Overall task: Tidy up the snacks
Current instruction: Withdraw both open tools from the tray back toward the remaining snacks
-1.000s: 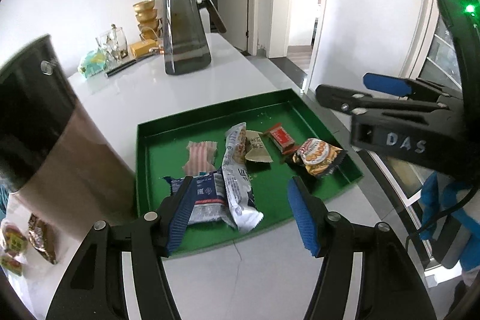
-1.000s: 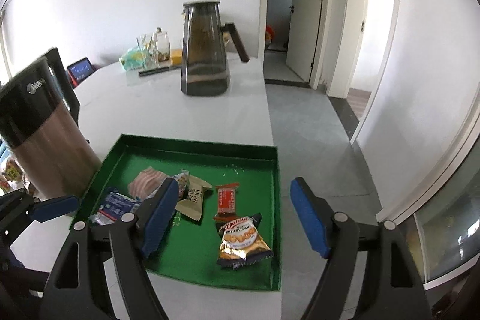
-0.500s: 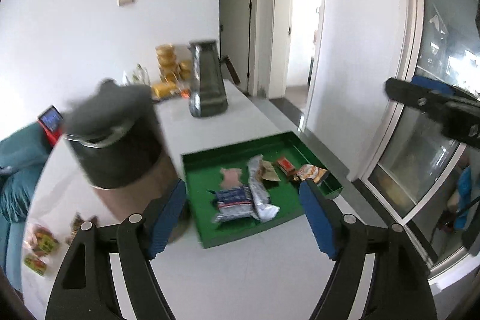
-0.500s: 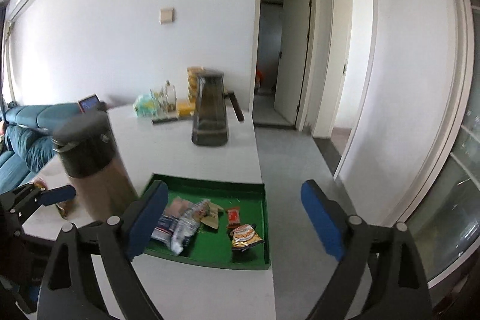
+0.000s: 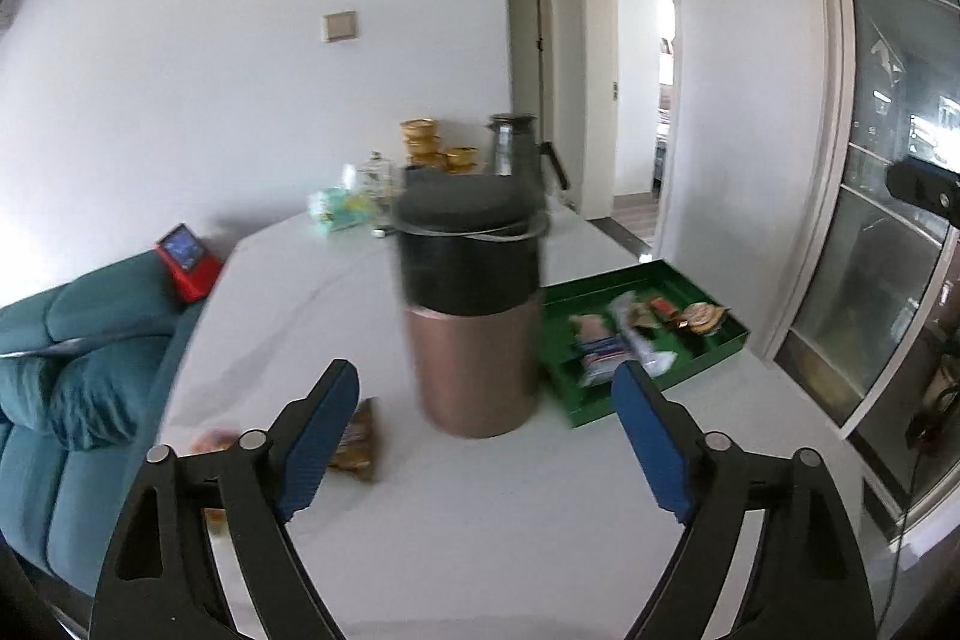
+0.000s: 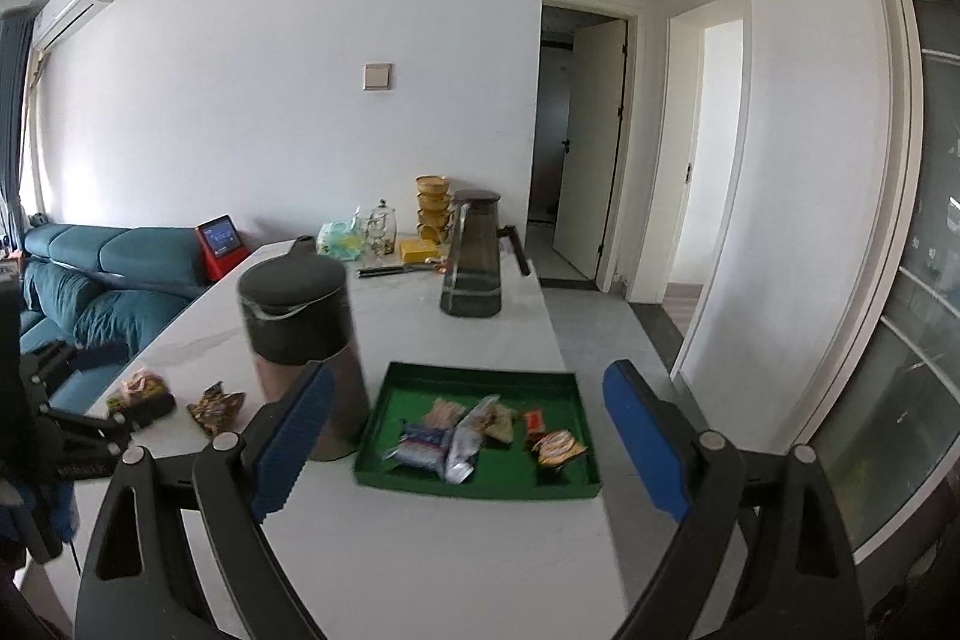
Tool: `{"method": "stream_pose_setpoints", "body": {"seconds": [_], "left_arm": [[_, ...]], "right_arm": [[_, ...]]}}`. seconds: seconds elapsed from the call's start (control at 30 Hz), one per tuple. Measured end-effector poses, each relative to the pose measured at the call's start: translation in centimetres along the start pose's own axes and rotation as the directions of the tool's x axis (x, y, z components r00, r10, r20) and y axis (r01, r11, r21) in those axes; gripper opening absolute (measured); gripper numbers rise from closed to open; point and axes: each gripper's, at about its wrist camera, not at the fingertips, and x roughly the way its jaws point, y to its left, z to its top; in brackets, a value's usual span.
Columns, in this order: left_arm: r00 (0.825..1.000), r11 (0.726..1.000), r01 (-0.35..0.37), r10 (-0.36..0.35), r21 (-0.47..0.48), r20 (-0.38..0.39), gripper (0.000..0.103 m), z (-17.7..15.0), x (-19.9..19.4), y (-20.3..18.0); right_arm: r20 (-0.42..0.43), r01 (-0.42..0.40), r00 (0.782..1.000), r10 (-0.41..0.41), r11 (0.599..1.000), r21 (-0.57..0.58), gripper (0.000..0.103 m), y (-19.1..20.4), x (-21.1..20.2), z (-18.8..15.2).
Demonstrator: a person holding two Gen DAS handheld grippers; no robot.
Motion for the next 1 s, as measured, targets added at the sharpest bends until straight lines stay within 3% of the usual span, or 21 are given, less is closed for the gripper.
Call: {"method": "stream_pose_setpoints", "body": {"seconds": [0.27, 0.43, 0.7, 1.0], "left_arm": [[0.994, 0.993, -0.109, 0.108, -0.048, -0.022, 0.085, -3.1, -2.8, 8.8], [0.99, 0.987, -0.14, 0.137, -0.075, -0.044, 0.085, -4.6, -3.0, 12.3], [0.989, 0.986, -0.142, 0.137, -0.092, -0.062, 0.085, -6.5, -2.6, 14.8], [0.99, 0.985, -0.126, 0.117, -0.115, -0.084, 0.085, -7.3, -1.6, 16.1]], "right_arm": [[-0.063, -0.022, 0.998, 0.023, 1.0, 0.017, 0.103, 5.3, -1.2, -2.6], [-0.105, -0.058, 0.993, 0.059, 0.998, 0.01, 0.103, 8.8, -0.6, -4.0], [-0.138, -0.119, 0.984, 0.117, 0.993, -0.01, 0.103, 13.4, 1.6, -4.2], [-0.209, -0.205, 0.958, 0.194, 0.978, -0.033, 0.103, 18.0, 5.2, -4.8]]}}
